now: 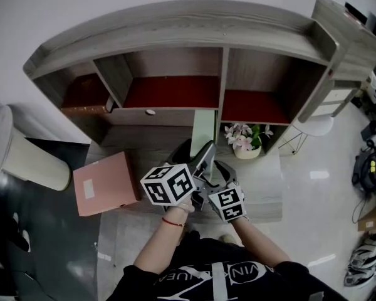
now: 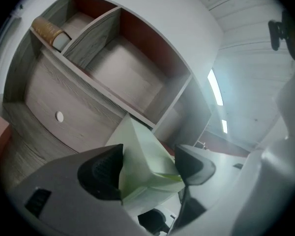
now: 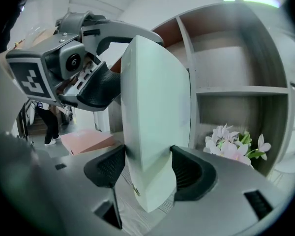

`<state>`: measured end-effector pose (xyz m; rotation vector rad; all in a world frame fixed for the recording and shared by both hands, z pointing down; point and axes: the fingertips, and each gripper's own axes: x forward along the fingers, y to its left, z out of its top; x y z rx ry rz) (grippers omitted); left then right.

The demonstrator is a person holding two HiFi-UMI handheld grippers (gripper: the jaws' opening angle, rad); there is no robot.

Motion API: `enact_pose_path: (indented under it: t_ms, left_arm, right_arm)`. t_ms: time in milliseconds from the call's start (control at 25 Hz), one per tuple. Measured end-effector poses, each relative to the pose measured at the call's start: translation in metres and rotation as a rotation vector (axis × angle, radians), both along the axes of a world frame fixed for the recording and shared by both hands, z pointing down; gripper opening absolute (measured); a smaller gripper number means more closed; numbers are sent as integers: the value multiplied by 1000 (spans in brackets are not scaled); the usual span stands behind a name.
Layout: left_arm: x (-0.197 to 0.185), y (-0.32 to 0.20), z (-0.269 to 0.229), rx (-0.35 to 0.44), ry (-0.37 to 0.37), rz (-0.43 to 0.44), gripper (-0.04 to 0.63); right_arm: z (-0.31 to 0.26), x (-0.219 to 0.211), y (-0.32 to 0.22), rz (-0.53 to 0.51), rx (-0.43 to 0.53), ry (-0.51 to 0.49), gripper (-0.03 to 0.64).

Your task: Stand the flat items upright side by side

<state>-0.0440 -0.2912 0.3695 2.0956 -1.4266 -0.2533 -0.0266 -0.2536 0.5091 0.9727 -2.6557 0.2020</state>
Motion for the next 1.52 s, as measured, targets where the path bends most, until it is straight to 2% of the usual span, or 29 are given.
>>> enact_pose_path:
  t_ms: [80,640,800,960,1120,1240,1360,1520]
  left_arm:
    - [0,-3,0,7,20,-6,324]
    - [3,-16,0,23,26,-3,325]
    - [0,-14,-2,106,89,11,336]
    - [-10,-4,-5,169,159,6,339]
    - [-23,17,-6,208,100,-55,339]
    - [-37,37,1,206,66,-127,339]
    - [-57,65,15,189,46,-230,339]
    - [-88,115,37,163,30,-402,339]
  right_arm:
    - [0,1,-3,0,-1,-3,304]
    - [0,3,-15,-18,-21,-1,298]
    - [0,3,-12,-48,-17,22,284]
    - [-14,4,-3,-104,33,18,275]
    - [-27,7,10,-160,82,21,275]
    - [-31,11,24,-194,122,28,275]
    - [-27,10,46,-258,139,25,275]
    - [-15,-3,76,-399,125,21,276]
